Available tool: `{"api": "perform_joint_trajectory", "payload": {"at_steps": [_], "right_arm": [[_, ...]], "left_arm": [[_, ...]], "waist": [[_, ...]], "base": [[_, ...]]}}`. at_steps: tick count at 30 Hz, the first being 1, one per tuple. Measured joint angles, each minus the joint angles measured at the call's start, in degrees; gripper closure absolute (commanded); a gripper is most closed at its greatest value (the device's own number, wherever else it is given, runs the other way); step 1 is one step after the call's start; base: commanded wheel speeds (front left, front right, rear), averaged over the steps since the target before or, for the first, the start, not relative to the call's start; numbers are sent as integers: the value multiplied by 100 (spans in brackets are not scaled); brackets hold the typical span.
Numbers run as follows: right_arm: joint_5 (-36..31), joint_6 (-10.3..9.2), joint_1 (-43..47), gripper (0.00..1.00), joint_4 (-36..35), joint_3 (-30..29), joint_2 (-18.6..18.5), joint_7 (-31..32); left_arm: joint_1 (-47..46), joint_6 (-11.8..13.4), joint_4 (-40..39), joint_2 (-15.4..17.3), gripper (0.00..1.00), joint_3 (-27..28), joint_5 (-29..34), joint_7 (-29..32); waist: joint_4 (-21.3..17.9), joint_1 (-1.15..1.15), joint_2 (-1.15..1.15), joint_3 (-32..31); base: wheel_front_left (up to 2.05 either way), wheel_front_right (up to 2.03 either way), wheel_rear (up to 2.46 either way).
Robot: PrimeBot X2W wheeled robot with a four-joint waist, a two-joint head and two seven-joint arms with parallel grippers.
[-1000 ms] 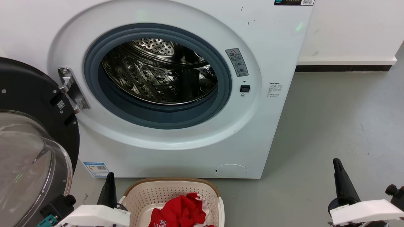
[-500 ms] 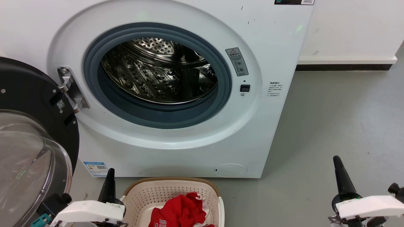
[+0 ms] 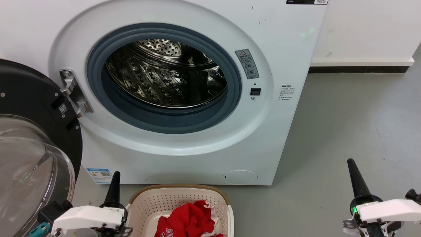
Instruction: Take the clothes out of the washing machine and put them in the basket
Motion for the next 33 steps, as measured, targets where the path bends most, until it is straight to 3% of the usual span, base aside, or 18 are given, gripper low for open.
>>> {"api": "perform_joint_trajectory", "payload": {"at_steps": [33], "right_arm": [[1739, 0, -259, 100, 241, -136, 1, 443]], "left_arm": [[-271, -226, 136, 0, 100, 160, -1756, 426]], "waist": [[13, 0, 0, 39]], "base": [[0, 0, 0]]}}
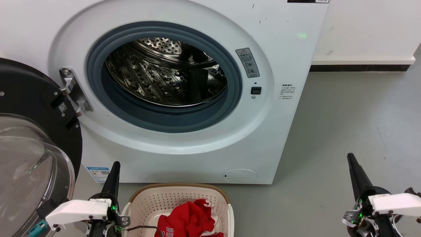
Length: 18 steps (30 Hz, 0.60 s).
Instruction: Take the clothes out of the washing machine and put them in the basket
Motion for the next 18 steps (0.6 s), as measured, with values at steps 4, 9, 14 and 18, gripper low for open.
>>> {"api": "perform_joint_trajectory", "payload": {"at_steps": [4, 9, 14, 18], "right_arm": [[179, 0, -61, 100, 24, -15, 1, 48], [388, 0, -98, 100, 48, -37, 3, 102], [684, 0, -131, 100, 83, -68, 7, 177], [838, 0, -193, 100, 108, -83, 10, 222]], "left_arm": [[-48, -26, 10, 0, 100, 10, -182, 41], [-66, -48, 30, 0, 100, 29, -407, 92], [-101, -91, 59, 1, 100, 51, -700, 157], [-157, -120, 68, 1, 100, 64, -862, 202]], "waist": [[2, 0, 0, 5], [4, 0, 0, 11], [7, 0, 0, 19], [8, 0, 0, 24]], "base": [[0, 0, 0], [0, 0, 0], [0, 0, 0], [0, 0, 0]]}}
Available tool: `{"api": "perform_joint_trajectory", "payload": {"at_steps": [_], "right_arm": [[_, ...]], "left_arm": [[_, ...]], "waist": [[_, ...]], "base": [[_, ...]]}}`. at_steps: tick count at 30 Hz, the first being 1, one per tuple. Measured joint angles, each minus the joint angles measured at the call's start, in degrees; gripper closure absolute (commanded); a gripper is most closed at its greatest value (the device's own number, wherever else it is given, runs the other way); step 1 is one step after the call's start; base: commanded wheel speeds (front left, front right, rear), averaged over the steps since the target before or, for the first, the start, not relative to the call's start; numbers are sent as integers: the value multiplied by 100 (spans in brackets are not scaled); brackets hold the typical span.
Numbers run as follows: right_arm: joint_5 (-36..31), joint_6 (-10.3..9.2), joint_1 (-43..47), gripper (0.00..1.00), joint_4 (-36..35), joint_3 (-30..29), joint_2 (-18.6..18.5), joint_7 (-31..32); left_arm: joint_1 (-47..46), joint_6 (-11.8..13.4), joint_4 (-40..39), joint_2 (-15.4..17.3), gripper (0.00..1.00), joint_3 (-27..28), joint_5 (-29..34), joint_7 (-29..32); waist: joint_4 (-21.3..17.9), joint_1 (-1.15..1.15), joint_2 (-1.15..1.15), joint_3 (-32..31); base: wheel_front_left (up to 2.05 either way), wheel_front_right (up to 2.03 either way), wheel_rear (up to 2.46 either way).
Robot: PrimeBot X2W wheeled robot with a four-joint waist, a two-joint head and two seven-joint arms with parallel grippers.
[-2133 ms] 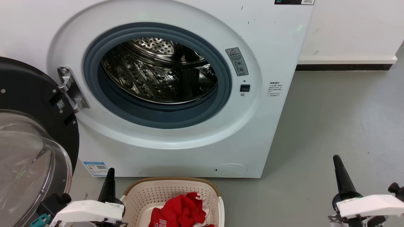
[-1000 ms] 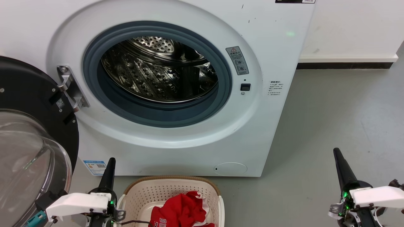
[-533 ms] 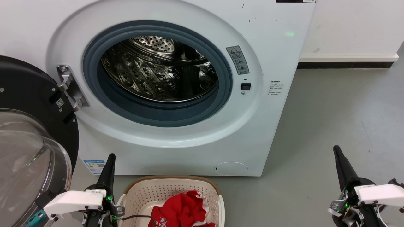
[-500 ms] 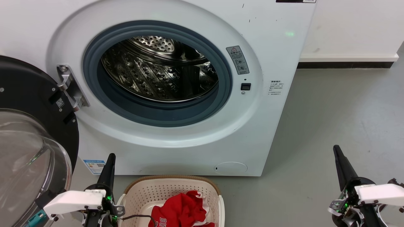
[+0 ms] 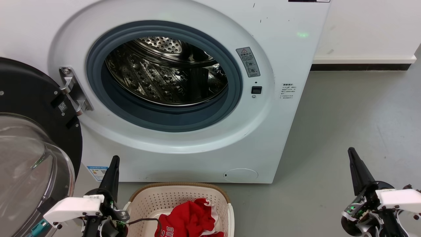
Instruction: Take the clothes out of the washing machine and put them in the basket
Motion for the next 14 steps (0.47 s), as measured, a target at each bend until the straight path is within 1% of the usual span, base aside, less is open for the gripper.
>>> {"api": "perform_joint_trajectory", "payload": {"at_steps": [3, 14], "right_arm": [[88, 0, -3, 100, 16, -12, 2, 32], [81, 0, -4, 100, 19, -38, 19, 48]], "left_arm": [[-9, -10, 12, 0, 100, 12, -92, 16], [-12, -14, 12, 0, 100, 12, -97, 16]], "waist": [[1, 0, 0, 3], [1, 0, 0, 3]], "base": [[0, 0, 0], [0, 0, 0]]}}
